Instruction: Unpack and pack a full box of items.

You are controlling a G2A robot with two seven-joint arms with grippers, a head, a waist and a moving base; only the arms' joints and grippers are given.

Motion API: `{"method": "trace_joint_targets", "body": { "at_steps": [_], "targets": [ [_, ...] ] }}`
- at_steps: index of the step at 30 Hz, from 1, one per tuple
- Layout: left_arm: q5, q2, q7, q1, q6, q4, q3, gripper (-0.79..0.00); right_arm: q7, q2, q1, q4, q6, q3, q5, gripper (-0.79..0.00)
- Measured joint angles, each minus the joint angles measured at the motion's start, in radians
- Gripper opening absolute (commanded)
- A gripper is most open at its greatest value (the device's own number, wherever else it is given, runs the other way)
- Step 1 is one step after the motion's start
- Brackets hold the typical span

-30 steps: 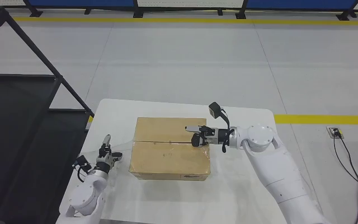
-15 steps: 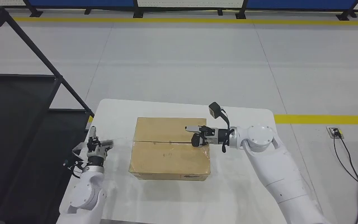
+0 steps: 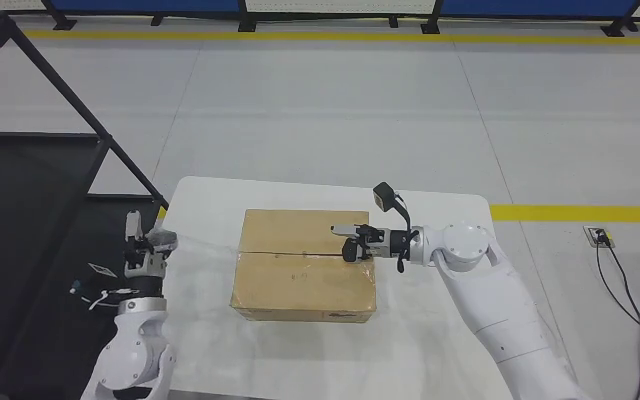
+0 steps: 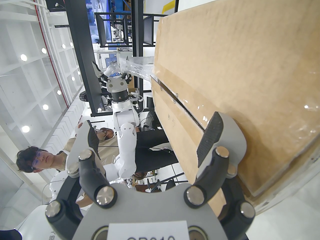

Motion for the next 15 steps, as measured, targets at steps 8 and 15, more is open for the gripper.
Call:
{"method": "trace_joint_targets", "body": {
  "at_steps": [8,15],
  "targets": [
    [0.092,-0.003,0.010,0.007,0.021,-0.099,0.005,0.000,0.000,0.000,0.000,0.000,0.000,0.000,0.000,0.000],
    [0.193,-0.008,0.030,0.023,0.038,-0.185,0.027,0.000,-0.031,0.002,-0.024,-0.027,0.002,-0.001,-0.007,0.000]
  ]
}}
